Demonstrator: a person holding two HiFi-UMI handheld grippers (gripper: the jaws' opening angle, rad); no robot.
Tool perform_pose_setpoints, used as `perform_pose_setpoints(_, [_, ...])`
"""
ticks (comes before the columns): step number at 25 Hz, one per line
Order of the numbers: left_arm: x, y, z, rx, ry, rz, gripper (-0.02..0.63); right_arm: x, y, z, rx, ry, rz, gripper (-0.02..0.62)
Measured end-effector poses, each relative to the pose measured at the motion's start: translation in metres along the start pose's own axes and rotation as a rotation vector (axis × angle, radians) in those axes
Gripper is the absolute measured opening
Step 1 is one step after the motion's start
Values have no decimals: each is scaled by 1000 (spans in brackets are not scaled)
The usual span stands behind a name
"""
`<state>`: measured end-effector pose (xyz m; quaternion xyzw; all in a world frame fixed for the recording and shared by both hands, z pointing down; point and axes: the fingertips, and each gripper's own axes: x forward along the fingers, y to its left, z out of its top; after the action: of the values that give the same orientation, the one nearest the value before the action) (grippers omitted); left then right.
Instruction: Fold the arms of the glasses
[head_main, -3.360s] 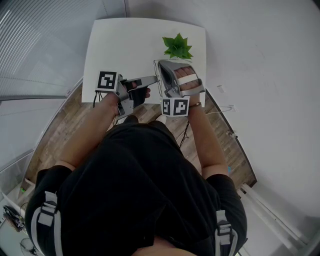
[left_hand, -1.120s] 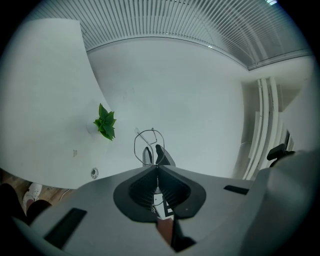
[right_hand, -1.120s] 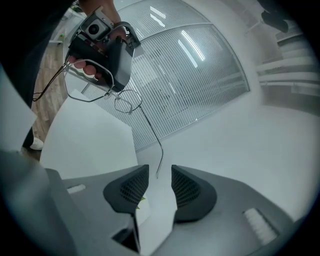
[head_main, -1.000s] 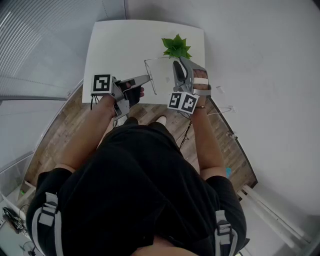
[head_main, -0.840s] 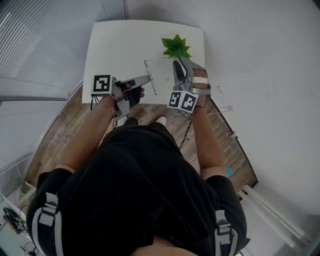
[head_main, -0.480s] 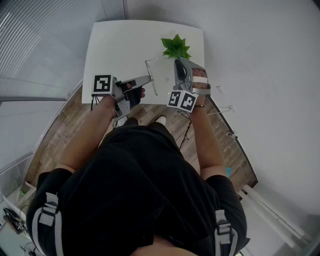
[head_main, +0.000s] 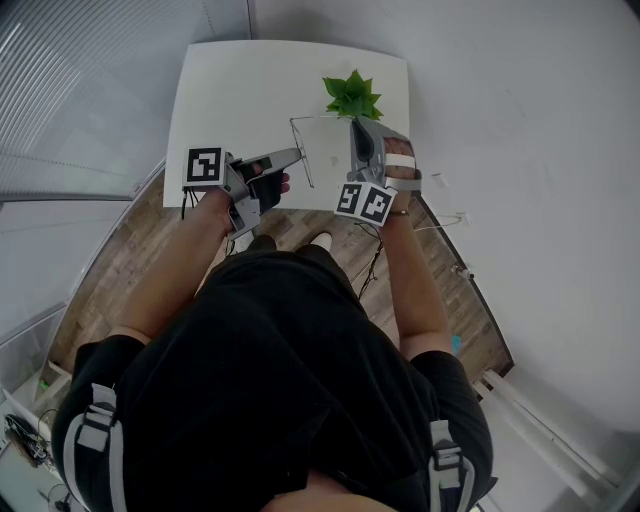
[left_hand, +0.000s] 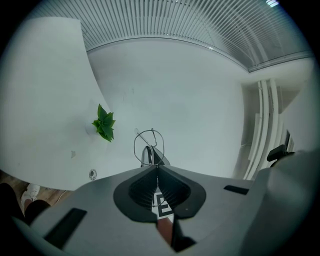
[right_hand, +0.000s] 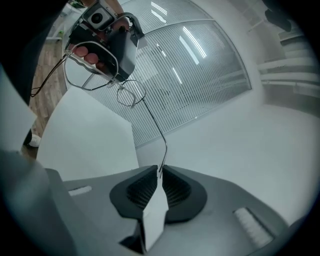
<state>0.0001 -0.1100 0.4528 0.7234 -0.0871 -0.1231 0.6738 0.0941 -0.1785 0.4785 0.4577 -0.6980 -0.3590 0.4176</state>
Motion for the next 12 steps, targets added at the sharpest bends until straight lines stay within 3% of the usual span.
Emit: perform_pose_setpoints(12, [-3, 7, 14, 14, -42, 39, 12, 1, 3, 8, 12, -6, 7, 38])
